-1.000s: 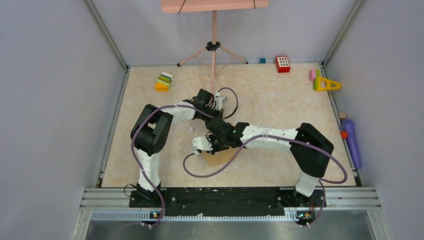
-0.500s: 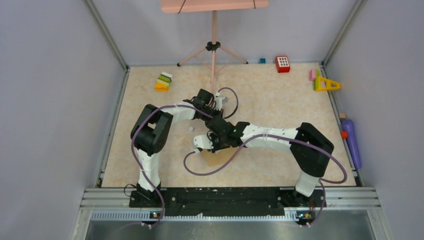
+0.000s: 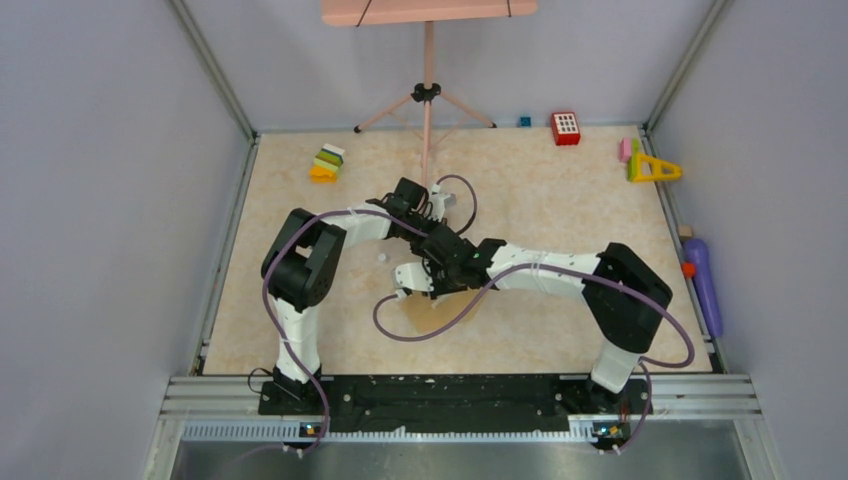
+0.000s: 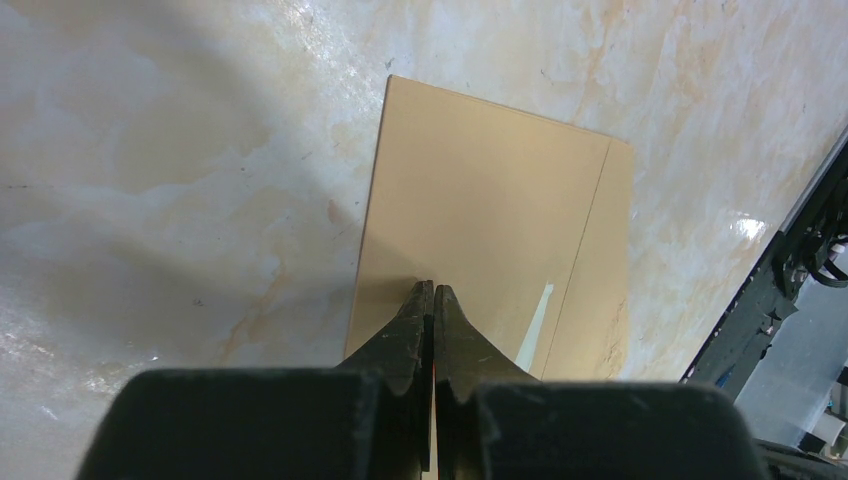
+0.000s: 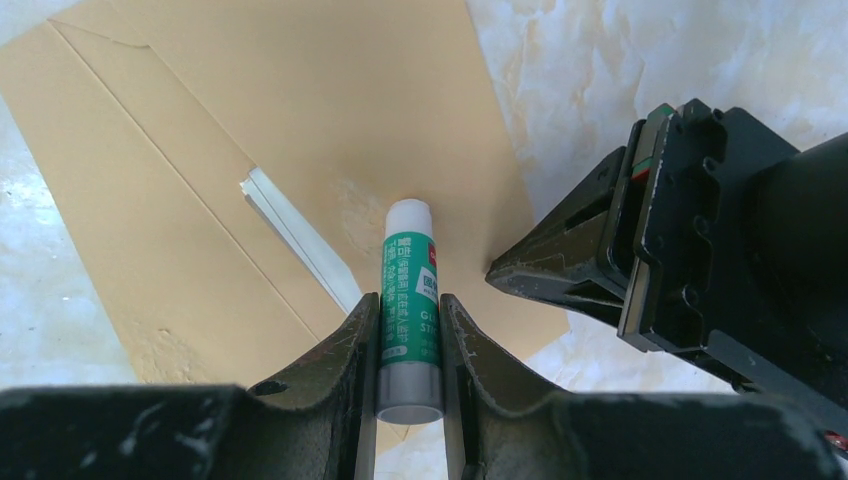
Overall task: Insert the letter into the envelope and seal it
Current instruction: Paint the envelope at the center of the board.
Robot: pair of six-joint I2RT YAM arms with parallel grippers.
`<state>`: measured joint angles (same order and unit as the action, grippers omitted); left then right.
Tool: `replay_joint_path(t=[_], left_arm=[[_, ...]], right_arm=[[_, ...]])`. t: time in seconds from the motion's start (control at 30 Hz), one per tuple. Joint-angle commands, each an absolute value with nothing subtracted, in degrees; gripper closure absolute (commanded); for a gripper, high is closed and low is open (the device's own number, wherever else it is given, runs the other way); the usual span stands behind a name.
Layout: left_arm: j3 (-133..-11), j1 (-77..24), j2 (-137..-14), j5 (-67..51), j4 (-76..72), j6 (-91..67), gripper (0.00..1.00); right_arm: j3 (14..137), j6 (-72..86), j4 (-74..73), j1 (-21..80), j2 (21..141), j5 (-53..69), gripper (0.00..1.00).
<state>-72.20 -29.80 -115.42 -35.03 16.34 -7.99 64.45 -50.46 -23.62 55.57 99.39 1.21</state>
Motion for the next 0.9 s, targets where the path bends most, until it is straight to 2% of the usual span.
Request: replay_joint_path(t=[0.0, 0.87], left_arm=[[-70.42, -30.94, -120.15, -25.75, 18.19, -4.85, 1.0], [-70.49, -31.11, -120.23, -25.55, 18.19, -4.75, 1.0]], right_arm=[[63.16, -50.54, -24.76, 54.1, 96.41, 0.26, 1.0], [61.73, -53.24, -26.37, 50.72, 94.44, -1.59, 1.0]])
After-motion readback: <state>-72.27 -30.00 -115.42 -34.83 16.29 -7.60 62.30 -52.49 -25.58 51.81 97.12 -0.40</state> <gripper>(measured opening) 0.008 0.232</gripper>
